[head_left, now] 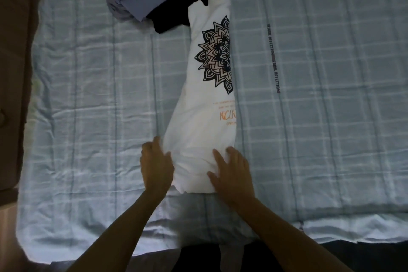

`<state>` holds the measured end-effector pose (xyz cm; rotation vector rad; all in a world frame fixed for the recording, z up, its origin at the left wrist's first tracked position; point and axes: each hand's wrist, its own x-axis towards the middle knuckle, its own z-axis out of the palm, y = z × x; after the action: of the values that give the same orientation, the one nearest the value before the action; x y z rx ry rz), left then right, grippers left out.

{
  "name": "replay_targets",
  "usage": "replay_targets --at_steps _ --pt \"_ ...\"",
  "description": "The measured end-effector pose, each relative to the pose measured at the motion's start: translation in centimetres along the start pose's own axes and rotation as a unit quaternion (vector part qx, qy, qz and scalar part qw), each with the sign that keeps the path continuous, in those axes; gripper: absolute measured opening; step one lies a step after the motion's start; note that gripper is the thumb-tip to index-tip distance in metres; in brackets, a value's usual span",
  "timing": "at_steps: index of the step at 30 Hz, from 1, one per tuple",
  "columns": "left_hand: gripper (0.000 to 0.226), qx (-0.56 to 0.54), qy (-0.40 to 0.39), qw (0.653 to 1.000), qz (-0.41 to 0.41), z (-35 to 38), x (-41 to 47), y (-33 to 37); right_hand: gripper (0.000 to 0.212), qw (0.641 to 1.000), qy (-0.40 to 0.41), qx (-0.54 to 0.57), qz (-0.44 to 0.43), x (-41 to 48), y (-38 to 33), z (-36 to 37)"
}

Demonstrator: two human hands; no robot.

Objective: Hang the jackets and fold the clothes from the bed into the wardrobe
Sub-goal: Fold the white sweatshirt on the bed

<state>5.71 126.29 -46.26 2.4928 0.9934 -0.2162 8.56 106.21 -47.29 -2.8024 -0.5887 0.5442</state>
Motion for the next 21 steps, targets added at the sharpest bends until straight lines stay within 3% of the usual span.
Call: replay_targets --at_steps 1,3,5,7,11,16,21 --pt "0.041 0.027 0.010 0.994 0.103 0.3 -0.5 -0.3 0.070 0.998 0.031 -0.022 -0.057 -0.4 0.3 0.6" --pt "0.042 0.080 -0.026 0.944 0.318 1.7 -1.7 -1.3 0.080 0.987 0.030 -0.052 -0.152 -1.2 1.1 1.4" --pt "0.065 0.141 -0.118 0.897 0.401 3.0 -3.1 -2.7 0.087 0.985 -0.002 -0.071 -0.156 -1.5 1.6 2.3" --pt "0.086 0.172 -0.162 0.888 0.395 4.0 -3.2 -3.6 0.090 0.988 -0.022 -0.086 -0.125 -1.5 2.0 2.9" --pt "0.093 0.175 -0.126 0.891 0.400 4.6 -1.5 -3.6 0.076 0.991 0.009 -0.079 -0.109 -0.7 2.0 3.4" --pt "0.075 0.126 -0.067 0.906 0.399 5.3 -1.9 -2.5 0.072 0.995 0.005 -0.036 -0.093 0.7 1.8 3.2" --pt "0.063 0.087 -0.057 0.915 0.390 3.7 -3.9 -1.7 0.073 0.994 0.020 -0.017 -0.109 -0.9 1.2 1.3"
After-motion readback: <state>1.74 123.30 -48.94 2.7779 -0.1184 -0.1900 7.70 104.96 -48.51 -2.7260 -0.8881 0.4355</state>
